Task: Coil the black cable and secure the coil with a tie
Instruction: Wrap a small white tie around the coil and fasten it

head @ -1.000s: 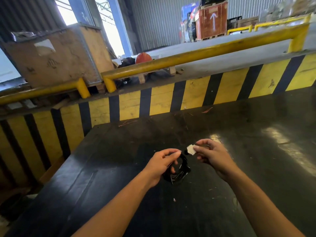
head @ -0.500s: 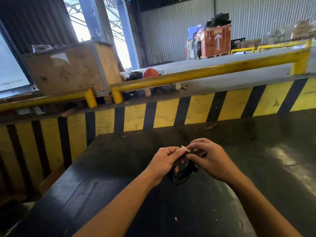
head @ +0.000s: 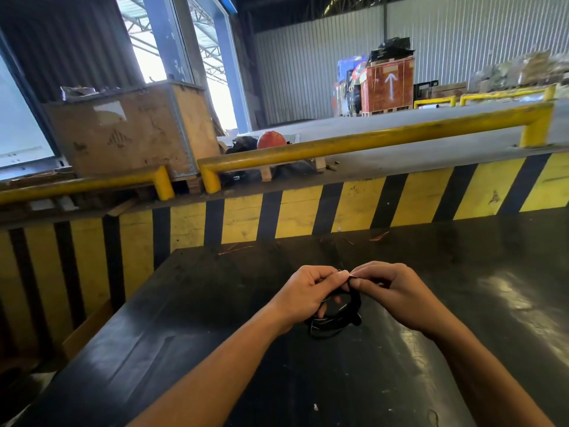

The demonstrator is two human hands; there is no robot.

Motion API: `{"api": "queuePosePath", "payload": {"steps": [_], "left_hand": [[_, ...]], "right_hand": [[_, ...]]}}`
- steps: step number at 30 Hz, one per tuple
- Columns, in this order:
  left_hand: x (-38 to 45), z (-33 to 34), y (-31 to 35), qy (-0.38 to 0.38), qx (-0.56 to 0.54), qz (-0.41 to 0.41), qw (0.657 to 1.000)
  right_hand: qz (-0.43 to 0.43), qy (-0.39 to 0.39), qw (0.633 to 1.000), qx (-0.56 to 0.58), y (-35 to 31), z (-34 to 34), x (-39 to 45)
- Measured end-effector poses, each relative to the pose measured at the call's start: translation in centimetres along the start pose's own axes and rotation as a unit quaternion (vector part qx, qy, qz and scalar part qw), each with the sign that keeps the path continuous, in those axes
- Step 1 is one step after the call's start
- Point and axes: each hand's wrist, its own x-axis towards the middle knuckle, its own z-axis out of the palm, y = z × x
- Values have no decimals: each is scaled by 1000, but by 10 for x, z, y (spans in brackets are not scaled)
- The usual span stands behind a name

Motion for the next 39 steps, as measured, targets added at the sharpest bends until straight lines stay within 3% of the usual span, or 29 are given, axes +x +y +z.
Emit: {"api": "queuePosePath", "payload": {"steps": [4, 9, 15, 20, 26, 33, 36, 39], "left_hand": [[-2, -1, 3, -29, 6, 1, 1000], [-3, -2, 3, -30, 25, -13, 999], [-1, 0, 6, -14, 14, -7, 1000], [-4, 2, 10, -33, 15, 1, 999], [-4, -8, 13, -2, 1, -3, 1000], [-2, -12, 25, -14, 20, 13, 1000], [-2, -16, 27, 5, 35, 25, 999], [1, -21, 28, 83, 2, -3, 997]], "right_hand": [[1, -37, 999, 9, -3, -3, 0], [3, -30, 999, -18, -3, -2, 1], [9, 77, 995, -69, -9, 17, 5], [117, 207, 968, 84, -8, 13, 16], [120, 191, 926, 301, -25, 9, 14], [104, 77, 978, 162, -26, 5, 16], [92, 92, 983, 130, -26, 0, 17], [65, 134, 984, 100, -28, -7, 17]]}}
